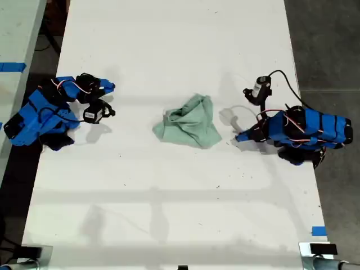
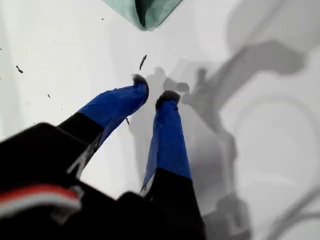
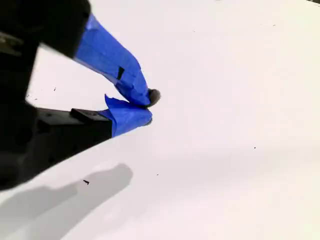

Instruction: Fold t shirt

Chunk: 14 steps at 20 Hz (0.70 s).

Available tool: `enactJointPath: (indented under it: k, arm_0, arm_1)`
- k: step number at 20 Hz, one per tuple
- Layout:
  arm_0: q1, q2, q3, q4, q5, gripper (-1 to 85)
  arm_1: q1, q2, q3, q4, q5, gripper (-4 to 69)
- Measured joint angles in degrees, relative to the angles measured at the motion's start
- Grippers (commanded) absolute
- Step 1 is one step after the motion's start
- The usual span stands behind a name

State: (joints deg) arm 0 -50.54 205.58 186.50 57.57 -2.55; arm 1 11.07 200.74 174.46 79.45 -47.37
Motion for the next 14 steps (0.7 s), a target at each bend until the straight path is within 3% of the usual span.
enactJointPath:
  k: [5, 8, 11, 14]
  arm_0:
    - [0.0, 0.0, 0.0, 0.0, 0.0, 0.6]
    - [0.0, 0.0, 0.0, 0.0, 0.0, 5.8]
    - [0.2, 0.0, 0.0, 0.0, 0.0, 3.4]
    - [6.2, 0.0, 0.0, 0.0, 0.0, 5.3]
  arm_1:
    - [0.0, 0.0, 0.0, 0.0, 0.0, 6.6]
    - [0.0, 0.0, 0.0, 0.0, 0.0, 6.6]
    - [0.0, 0.0, 0.0, 0.0, 0.0, 6.6]
    - [0.0, 0.0, 0.0, 0.0, 0.0, 6.6]
